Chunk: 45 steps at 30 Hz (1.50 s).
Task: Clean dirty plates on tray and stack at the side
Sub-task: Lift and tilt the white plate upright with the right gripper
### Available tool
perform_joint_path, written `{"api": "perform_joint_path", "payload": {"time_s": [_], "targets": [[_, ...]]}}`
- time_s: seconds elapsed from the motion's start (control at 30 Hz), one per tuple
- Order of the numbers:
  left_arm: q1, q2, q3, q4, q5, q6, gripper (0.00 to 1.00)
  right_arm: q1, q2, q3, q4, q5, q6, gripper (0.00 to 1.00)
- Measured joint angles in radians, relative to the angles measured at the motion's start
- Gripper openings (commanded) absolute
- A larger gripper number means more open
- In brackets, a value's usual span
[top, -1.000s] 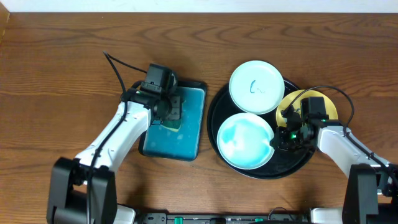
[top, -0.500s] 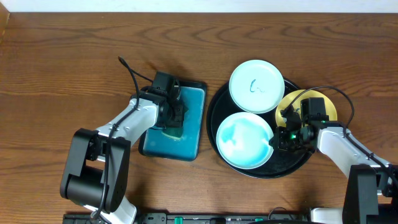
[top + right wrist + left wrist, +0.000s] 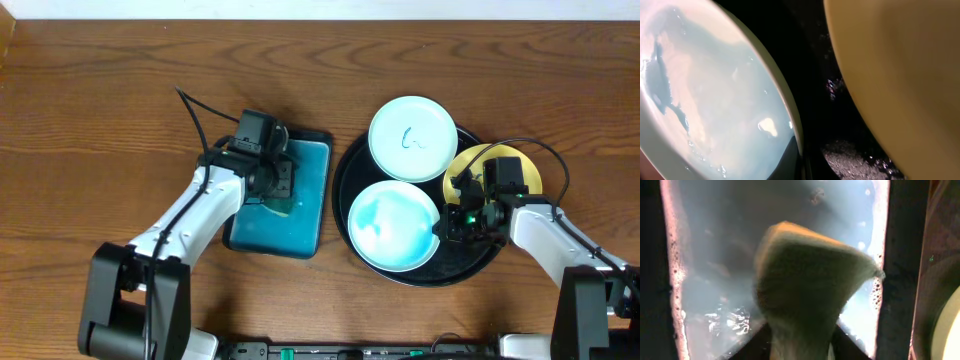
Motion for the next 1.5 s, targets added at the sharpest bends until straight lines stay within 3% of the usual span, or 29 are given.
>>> {"api": "perform_joint_path", "payload": {"time_s": [0.33, 0.8, 1.07, 1.17, 1.4, 1.5], "targets": [[0.0, 0.002, -0.015, 0.005, 0.0, 0.0, 0.51, 0.01, -0.186, -0.024, -0.028, 0.139, -0.001, 0.01], [0.0, 0.004, -0.103, 0.124, 0.007, 0.0, 0.5, 0.174, -0.371, -0.02, -0.029, 0.417, -0.002, 0.01], [0.0, 0.004, -0.106, 0.152, 0.011, 0.0, 0.5, 0.269, -0.412, 0.081, -0.029, 0.607, -0.048, 0.01], [0.0, 0.015, -0.106, 0.156, 0.013, 0.0, 0.44, 0.33, -0.412, 0.106, -0.03, 0.698, -0.084, 0.01], [0.0, 0.07, -0.105, 0.172, 0.022, -0.003, 0.12, 0.465, -0.412, 0.119, -0.024, 0.934, -0.172, 0.01], [0.0, 0.071, -0.105, 0.173, 0.031, -0.001, 0.08, 0.518, -0.412, 0.119, -0.006, 1.017, -0.204, 0.01]]}}
